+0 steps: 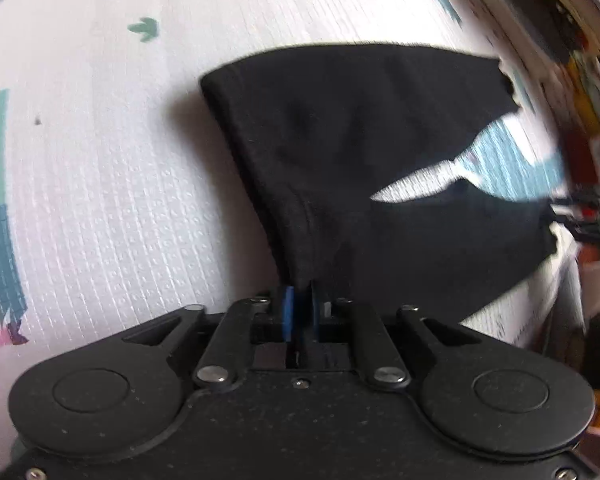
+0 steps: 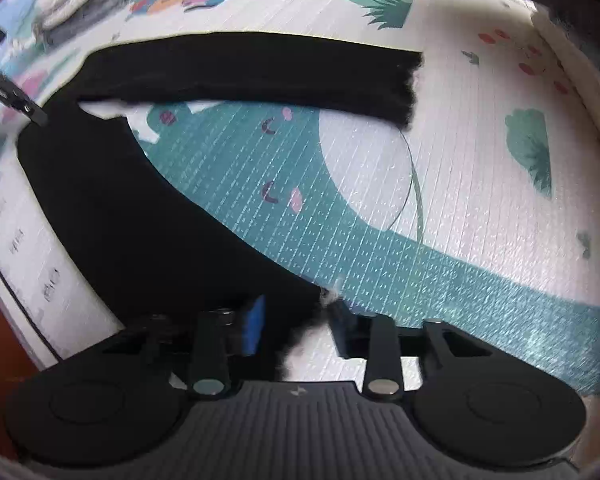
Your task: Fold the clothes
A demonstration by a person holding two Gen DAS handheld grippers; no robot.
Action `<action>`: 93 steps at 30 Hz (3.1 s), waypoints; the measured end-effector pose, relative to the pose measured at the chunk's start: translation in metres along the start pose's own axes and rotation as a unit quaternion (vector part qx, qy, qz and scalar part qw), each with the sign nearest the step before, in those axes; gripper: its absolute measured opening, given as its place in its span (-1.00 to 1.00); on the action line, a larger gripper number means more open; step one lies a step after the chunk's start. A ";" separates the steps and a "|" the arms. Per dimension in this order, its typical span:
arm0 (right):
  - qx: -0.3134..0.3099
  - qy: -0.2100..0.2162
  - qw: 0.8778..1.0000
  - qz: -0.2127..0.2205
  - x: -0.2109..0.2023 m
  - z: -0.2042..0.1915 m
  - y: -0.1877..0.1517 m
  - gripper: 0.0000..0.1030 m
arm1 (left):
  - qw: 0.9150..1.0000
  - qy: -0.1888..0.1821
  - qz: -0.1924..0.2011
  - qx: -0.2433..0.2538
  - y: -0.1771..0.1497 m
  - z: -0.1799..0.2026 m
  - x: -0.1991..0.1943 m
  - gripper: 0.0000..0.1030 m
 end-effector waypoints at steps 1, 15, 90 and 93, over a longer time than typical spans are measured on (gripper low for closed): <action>-0.006 -0.005 1.000 -0.001 0.000 0.000 0.000 -0.33 | 1.000 0.018 0.008 0.017 0.003 0.001 -0.003 -0.32; -0.044 -0.020 0.997 0.062 -0.020 -0.012 0.020 -0.33 | 0.962 -0.064 0.066 0.256 0.010 0.115 0.023 -0.24; -0.284 0.068 0.946 0.142 0.080 -0.114 0.230 -0.37 | 0.961 0.014 0.241 0.137 0.079 0.049 -0.018 -0.43; -0.246 0.073 0.958 0.127 0.094 -0.109 0.232 -0.33 | 0.961 0.054 0.215 0.165 0.074 0.049 0.024 -0.34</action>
Point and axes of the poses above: each gripper's, at about its wrist camera, not at the fingertips, and x roughly the way its jaws point, z to its right, y to its top, the point moved 10 cm from there along x, roughly the way its jaws point, and after that the axes turned 12 degrees about -x, right-handed, at the moved point
